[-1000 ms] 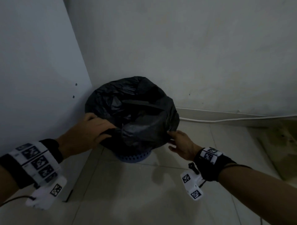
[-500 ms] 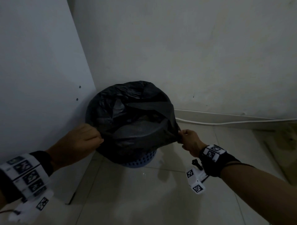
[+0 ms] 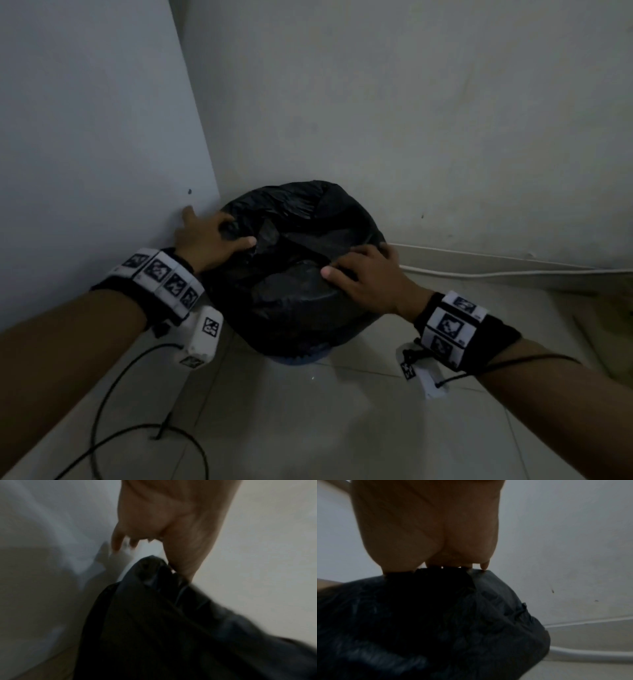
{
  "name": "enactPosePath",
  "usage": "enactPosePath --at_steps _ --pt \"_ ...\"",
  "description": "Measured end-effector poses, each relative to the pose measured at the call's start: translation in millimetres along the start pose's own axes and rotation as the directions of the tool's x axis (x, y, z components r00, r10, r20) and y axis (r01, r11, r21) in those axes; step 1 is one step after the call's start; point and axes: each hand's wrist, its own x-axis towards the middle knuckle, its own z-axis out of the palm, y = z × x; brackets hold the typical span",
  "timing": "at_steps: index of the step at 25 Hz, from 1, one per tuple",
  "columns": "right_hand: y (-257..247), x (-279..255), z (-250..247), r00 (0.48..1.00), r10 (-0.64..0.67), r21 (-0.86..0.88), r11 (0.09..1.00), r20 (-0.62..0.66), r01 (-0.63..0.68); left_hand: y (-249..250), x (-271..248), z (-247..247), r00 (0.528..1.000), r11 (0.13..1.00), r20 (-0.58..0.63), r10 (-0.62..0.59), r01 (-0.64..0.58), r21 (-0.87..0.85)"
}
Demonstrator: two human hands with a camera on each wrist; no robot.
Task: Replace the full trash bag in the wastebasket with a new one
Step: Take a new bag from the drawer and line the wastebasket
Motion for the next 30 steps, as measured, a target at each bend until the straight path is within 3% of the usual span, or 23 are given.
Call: enactPosePath --at_steps 2,5,9,12,14,17,20,22,23,26,28,30 --pt "-5.1 -6.7 0.3 0.999 -0.007 -0.032 0.999 0.033 0.008 2.5 7.5 9.2 0.999 0.997 0.052 0.006 -0.001 -0.083" --pt "-4.4 -18.1 -13.7 0.996 -0.018 -0.009 1.0 0.092 0.019 9.5 0.5 15.3 0.993 0.981 -0.112 0.023 -0.044 -0.189" --pt "-10.6 -11.1 -29.0 0.997 0.064 0.009 0.998 0.049 -0.064 25.5 -35.9 12.6 0.966 0.976 -0.17 0.193 -0.207 -0.071" --pt "-18.3 4.9 -18.0 0.963 0.177 -0.013 0.984 0.201 -0.178 27.2 -53.9 13.2 0.882 0.917 -0.252 0.399 -0.382 0.118" --pt "-23.3 10.2 -5.9 0.951 0.14 0.105 0.979 0.275 -0.174 25.7 -58.0 14.9 0.823 0.852 -0.254 0.508 -0.437 0.287" --pt "-30.5 8.3 3.2 0.988 -0.034 0.272 0.962 0.149 -0.008 22.5 -59.5 22.6 0.777 0.756 -0.182 0.603 -0.484 0.44" --pt "-39.2 1.5 5.0 0.986 -0.157 0.282 0.95 0.058 0.134 22.6 -64.6 25.8 0.675 0.6 -0.12 0.728 -0.542 0.588" --pt "-44.5 -3.9 6.0 0.978 -0.201 0.283 0.942 0.046 0.18 30.6 -69.8 25.0 0.643 0.561 -0.103 0.759 -0.566 0.604" --pt "-46.5 -7.2 6.8 0.974 -0.222 0.281 0.938 0.032 0.205 37.0 -72.4 24.7 0.639 0.56 -0.098 0.763 -0.577 0.595" --pt "-48.2 -22.7 6.4 0.955 -0.298 0.215 0.933 0.009 0.289 57.9 -79.0 19.3 0.701 0.613 -0.061 0.71 -0.572 0.545" --pt "-43.1 -39.2 4.3 0.942 -0.288 0.056 0.958 0.17 0.283 61.0 -77.8 16.7 0.727 0.648 -0.072 0.682 -0.556 0.521" --pt "-34.2 -58.6 2.6 0.909 -0.181 -0.21 0.939 0.376 0.273 57.4 -72.6 16.1 0.734 0.665 -0.077 0.675 -0.56 0.495"
